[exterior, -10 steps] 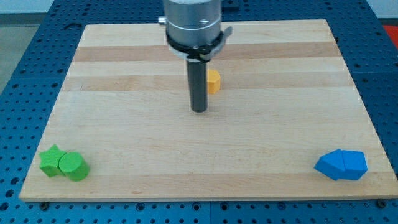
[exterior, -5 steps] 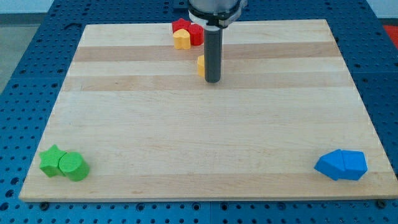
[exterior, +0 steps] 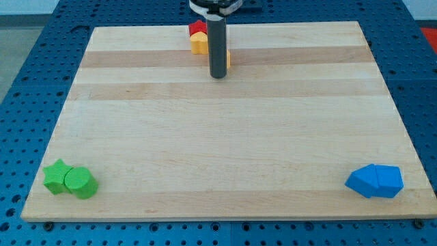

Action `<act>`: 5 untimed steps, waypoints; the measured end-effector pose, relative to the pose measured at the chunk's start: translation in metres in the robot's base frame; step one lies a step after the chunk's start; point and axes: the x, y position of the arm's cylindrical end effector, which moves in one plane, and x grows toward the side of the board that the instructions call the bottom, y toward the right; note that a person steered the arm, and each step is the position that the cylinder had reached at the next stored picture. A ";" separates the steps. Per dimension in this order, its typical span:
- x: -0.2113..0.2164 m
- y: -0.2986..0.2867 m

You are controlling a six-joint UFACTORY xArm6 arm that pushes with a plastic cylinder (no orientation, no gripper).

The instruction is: Slide the yellow hexagon towards the top center

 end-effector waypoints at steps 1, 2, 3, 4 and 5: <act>-0.018 0.000; -0.028 0.000; -0.033 0.003; -0.038 0.006; -0.048 0.009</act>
